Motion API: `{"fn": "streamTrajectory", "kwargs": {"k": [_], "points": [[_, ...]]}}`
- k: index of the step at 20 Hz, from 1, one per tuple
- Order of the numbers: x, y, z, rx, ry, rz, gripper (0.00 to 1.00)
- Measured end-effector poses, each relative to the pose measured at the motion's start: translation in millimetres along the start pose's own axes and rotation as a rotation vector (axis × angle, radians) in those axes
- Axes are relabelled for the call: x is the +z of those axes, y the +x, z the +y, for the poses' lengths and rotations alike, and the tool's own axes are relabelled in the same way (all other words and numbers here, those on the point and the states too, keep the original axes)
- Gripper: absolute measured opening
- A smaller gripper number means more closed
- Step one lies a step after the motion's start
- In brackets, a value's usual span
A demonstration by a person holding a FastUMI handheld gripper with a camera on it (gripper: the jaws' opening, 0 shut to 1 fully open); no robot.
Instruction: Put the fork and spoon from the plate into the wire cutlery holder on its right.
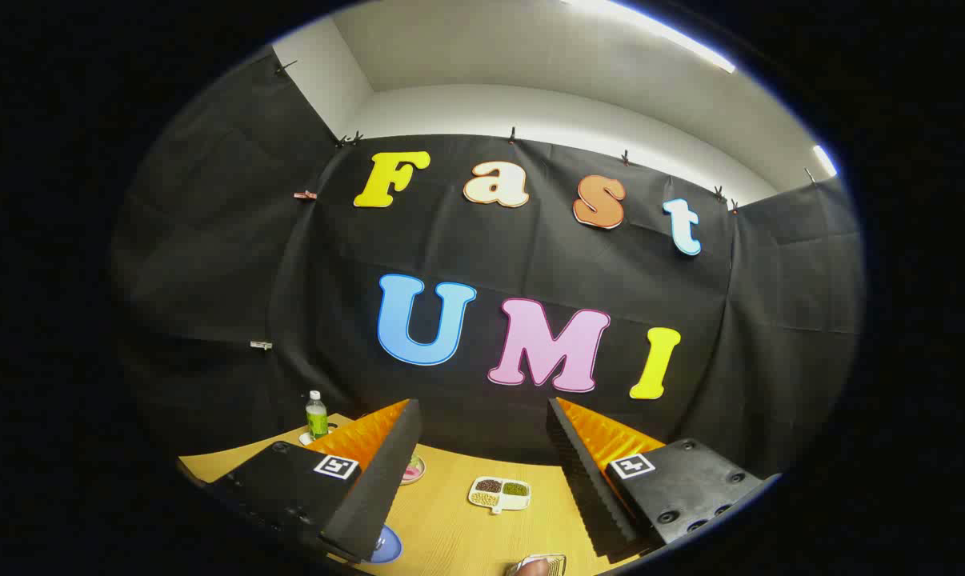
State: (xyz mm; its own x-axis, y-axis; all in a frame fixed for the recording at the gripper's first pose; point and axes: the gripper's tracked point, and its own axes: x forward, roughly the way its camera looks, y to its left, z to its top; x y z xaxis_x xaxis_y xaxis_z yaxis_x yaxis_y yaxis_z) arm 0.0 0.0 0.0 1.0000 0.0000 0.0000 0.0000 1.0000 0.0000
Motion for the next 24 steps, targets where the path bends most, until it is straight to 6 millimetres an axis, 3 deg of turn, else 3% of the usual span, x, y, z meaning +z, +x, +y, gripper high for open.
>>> {"fn": "streamTrajectory", "kwargs": {"k": [24], "points": [[-7.5,0.0,1.6,-0.002,0.008,0.036,0.97]]}}
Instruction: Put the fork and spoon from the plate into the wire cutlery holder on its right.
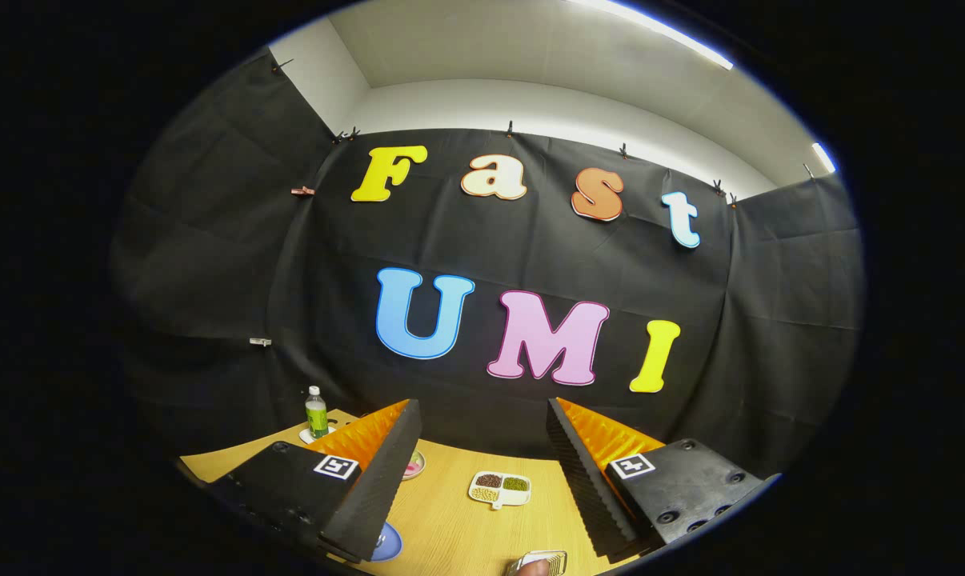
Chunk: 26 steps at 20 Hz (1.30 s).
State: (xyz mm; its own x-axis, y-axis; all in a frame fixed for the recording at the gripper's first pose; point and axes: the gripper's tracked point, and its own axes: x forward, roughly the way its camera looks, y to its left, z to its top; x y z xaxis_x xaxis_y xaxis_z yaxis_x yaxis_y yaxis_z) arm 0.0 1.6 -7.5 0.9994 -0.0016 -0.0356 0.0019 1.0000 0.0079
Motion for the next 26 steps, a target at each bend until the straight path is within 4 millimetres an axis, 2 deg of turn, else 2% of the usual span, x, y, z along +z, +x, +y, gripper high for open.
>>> {"fn": "streamTrajectory", "kwargs": {"k": [2,3,4,7,11,14,17,18,20,21,24,26], "points": [[-12,2,4,0.017,0.002,0.042,0.98],[-26,4,8,0.033,0.002,0.092,0.98],[-46,8,17,0.059,0.002,0.161,0.98],[-114,3,51,0.176,0.044,0.395,0.98],[-192,-23,104,0.319,0.098,0.661,0.98],[-244,-41,137,0.391,0.085,0.817,0.97],[-300,-53,161,0.418,0.089,0.953,0.81],[-316,-56,167,0.422,0.093,0.998,0.80],[-342,-59,179,0.418,0.120,1.069,0.80],[-357,-58,186,0.410,0.132,1.101,0.75],[-388,-55,195,0.381,0.136,1.172,0.69],[-406,-55,199,0.364,0.123,1.217,0.69]]}}
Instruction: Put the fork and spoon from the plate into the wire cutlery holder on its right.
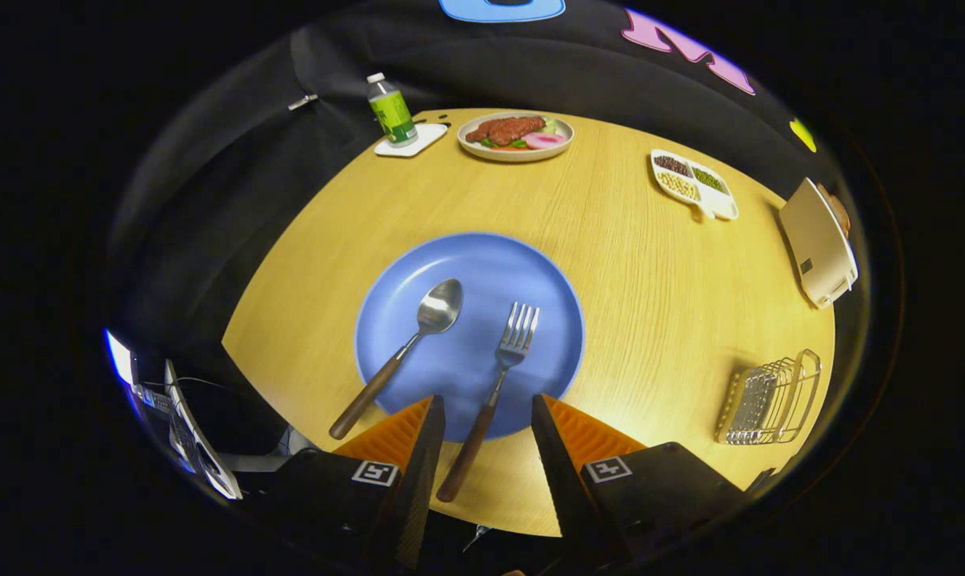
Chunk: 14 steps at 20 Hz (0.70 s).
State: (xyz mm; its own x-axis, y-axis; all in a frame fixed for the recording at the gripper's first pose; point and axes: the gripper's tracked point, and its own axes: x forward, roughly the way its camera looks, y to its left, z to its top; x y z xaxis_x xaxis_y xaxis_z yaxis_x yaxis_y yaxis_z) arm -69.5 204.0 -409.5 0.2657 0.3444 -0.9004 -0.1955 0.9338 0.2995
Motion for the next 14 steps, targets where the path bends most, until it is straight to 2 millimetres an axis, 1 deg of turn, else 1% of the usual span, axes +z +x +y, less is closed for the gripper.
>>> {"fn": "streamTrajectory", "kwargs": {"k": [1,2,3,5,7,8,9,10,11,12,13,14], "points": [[-2,7,0,-0.008,0.007,0.015,0.69],[0,10,-1,-0.018,0.016,0.026,0.69],[-1,19,0,-0.019,0.029,0.037,0.65],[-5,29,1,-0.029,0.045,0.062,0.50],[-6,37,0,-0.045,0.050,0.078,0.52],[-7,38,0,-0.055,0.054,0.093,0.42],[-9,44,-2,-0.066,0.060,0.105,0.31],[-9,46,-4,-0.074,0.062,0.110,0.23],[-5,46,-7,-0.074,0.072,0.102,0.24],[-6,44,-2,-0.054,0.087,0.107,0.17],[-4,43,-4,-0.051,0.102,0.103,0.11],[-3,42,-5,-0.047,0.106,0.097,0.09]]}}
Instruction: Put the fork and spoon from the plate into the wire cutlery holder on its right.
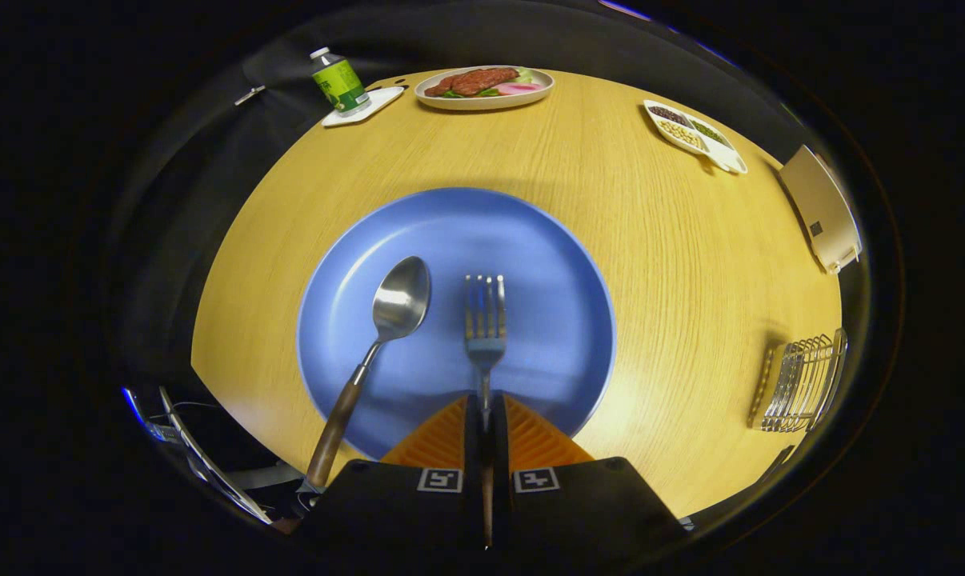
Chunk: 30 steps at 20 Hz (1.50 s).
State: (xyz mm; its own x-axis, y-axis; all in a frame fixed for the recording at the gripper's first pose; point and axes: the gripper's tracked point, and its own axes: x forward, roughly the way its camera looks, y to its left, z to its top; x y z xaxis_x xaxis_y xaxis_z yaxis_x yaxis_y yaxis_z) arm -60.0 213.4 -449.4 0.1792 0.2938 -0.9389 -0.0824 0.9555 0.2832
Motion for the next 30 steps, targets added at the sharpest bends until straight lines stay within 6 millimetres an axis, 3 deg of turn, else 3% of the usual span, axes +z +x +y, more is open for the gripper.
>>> {"fn": "streamTrajectory", "kwargs": {"k": [5,8,12,17,21,24,30], "points": [[16,-31,2,0.068,0.026,-0.059,0.09],[30,-70,-6,0.122,0.034,-0.120,0.09],[38,-127,-53,0.118,0.014,-0.181,0.08],[29,-177,-142,0.022,0.000,-0.184,0.08],[5,-198,-200,-0.031,0.000,-0.069,0.09],[-13,-203,-235,-0.062,-0.008,0.027,0.08],[-40,-188,-276,-0.103,-0.068,0.274,0.09]]}}
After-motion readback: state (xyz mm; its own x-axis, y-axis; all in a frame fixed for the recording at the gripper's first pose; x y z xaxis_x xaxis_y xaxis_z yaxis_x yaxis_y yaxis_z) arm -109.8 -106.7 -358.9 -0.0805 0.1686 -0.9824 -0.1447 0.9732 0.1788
